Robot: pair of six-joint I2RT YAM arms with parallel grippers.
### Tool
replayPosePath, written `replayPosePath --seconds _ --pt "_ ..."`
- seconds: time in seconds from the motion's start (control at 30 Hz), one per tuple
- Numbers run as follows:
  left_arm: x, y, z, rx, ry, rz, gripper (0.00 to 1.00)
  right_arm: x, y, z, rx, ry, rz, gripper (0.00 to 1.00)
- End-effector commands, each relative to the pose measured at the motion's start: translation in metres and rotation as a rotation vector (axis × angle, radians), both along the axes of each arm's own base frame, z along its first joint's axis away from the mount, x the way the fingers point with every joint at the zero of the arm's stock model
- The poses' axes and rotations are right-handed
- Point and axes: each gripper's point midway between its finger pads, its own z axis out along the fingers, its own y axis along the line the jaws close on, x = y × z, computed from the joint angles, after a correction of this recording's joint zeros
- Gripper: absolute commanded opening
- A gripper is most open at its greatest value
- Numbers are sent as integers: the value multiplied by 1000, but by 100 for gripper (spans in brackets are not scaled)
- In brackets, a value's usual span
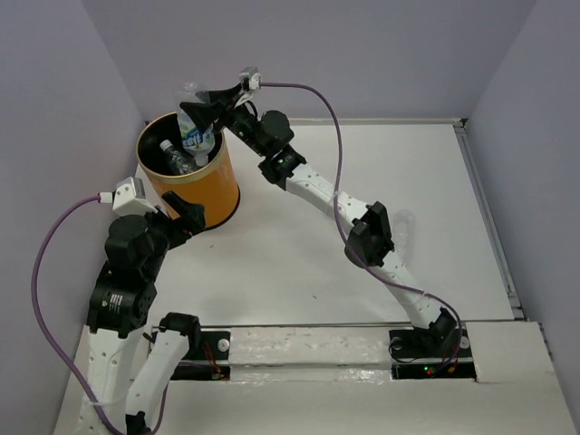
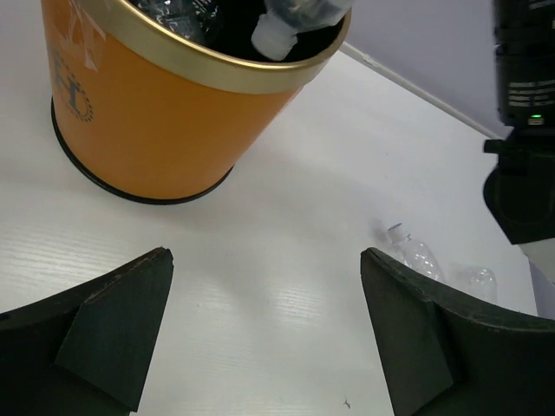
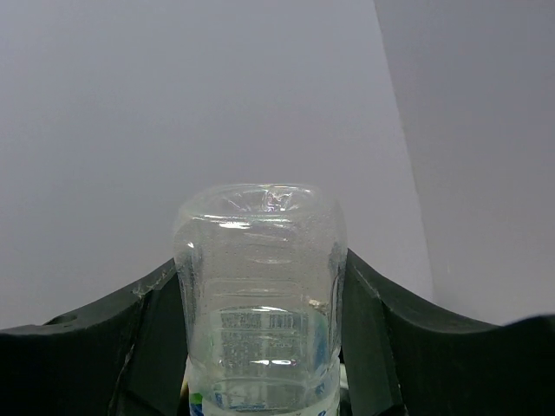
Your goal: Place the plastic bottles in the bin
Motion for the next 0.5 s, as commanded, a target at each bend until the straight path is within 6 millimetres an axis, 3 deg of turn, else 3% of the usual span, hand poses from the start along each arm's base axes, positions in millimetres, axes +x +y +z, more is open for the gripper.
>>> replayPosePath --seconds 0.0,0.07,0.1,0.17,0.23,0.27,0.3,0.33,0.37,0.4,0.43,0.47 --pt "-8 -11 15 -16 -27 -67 99 -8 -3 12 77 -41 -21 58" --pt "-8 -12 26 -20 -52 -72 99 -8 3 2 24 -30 -7 76" --pt "-6 -12 29 -19 -53 -76 99 -10 2 8 12 -47 -8 90" --pt "-5 -19 39 -30 -76 -112 99 -16 5 9 -46 -46 17 99" --pt "-1 -32 43 -51 -85 -178 99 -23 5 11 -85 -56 36 100" --pt "2 -38 43 -66 -77 -202 99 -34 -8 38 -68 -83 31 100" --pt "4 -43 44 -79 -79 -226 99 -37 -13 44 -72 -83 24 100" --pt "5 -48 45 -92 -80 -248 99 -33 -14 31 -110 -53 3 100" --pt "6 -55 47 -119 -85 -279 99 -48 -33 65 -83 -82 -6 100" --pt "9 -58 46 -131 -81 -290 99 -48 -44 70 -87 -81 -19 100" --pt "11 -63 50 -147 -95 -314 99 -42 -47 46 -141 -24 -23 99" --pt "12 -66 48 -160 -92 -323 99 -41 -59 45 -153 -4 -37 98"
